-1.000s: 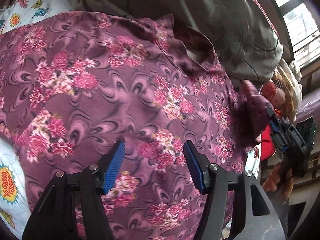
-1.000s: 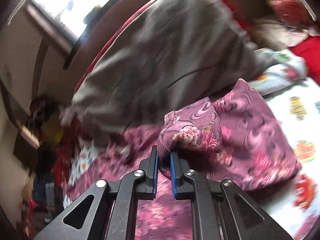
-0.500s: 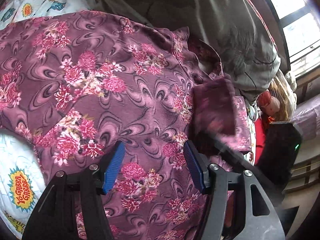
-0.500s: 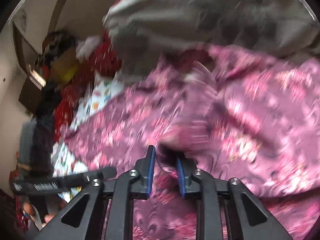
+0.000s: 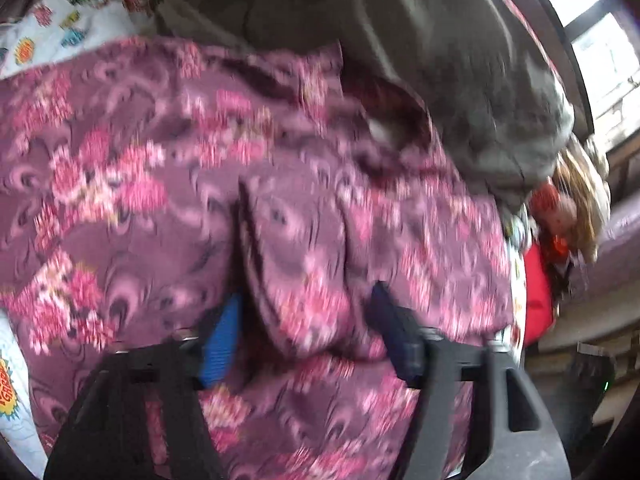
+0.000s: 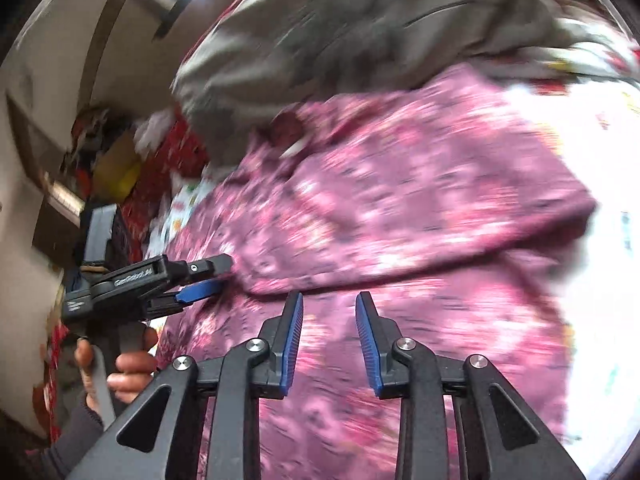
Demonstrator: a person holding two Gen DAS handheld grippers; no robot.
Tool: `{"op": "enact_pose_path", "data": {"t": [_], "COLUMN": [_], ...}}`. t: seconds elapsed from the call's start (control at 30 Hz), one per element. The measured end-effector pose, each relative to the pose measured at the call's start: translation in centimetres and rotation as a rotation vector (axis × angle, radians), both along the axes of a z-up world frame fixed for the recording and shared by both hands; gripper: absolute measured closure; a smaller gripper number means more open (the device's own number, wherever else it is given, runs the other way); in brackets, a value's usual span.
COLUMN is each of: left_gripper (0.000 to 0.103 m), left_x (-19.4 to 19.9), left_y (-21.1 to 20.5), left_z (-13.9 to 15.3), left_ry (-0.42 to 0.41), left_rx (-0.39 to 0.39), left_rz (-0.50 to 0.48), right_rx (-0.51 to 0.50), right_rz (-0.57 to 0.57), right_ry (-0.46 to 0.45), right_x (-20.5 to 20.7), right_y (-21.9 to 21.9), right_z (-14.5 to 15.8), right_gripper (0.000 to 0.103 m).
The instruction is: Fold small clothes
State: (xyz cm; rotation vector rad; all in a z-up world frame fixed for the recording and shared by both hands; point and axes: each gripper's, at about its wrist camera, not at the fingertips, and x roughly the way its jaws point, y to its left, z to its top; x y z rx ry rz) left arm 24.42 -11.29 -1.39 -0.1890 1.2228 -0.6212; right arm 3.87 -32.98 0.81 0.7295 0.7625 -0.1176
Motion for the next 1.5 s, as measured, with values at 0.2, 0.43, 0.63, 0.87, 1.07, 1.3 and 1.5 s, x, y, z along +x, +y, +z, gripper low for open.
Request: {"op": "enact_pose_path", "data": {"t": [0.2,0.43,0.63,0.87,1.07,1.3,1.5], "left_gripper": [0.098,0.098,0.098,0.098,0.093,0.081,0.081], "left_x": [0.7,2.2,2.0,2.6,2.3,2.2,2.6], "left_y": [3.1,6.9,6.4,6.3,6.8,5.3,5.4], "left_z": [3.4,2.5,2.0,-0.8,1.2,0.5,-1.4], "left_ry": [-0.083,-0.048,-0.039,-0.002,-0.020,-0.026,-0.009], "left_rx": [-0.068,-0.006,0.014,0.125,0.041,0.062,0.110], "left_rz": [0.093,0.158,0.143,0.148,0.120,0.108,0.115], "right_rx": [0.009,0.048,0.114,-0.021,0.045,0.351,-0.064], "right_rz": [-0.175,-0.260,-0.170,-0.106,-0.220,-0.240,-0.274], "right_ry": [-0.047,-0.032,-0.004,0.139,-0.013,-0.086,0.047], "right_x": [-3.7,-1.5,2.5,2.5,0.3,3.0,4.4], "right_y": [-5.6,-9.5,-9.1,-7.3,-9.8,-12.7,-10.1], "right_z": [1.0,-0.8,-2.5,-3.6,-1.4,-4.6,-3.3], "right_gripper": [0.068,0.065,0.092,0.082,0.059,0.098,0.097]}}
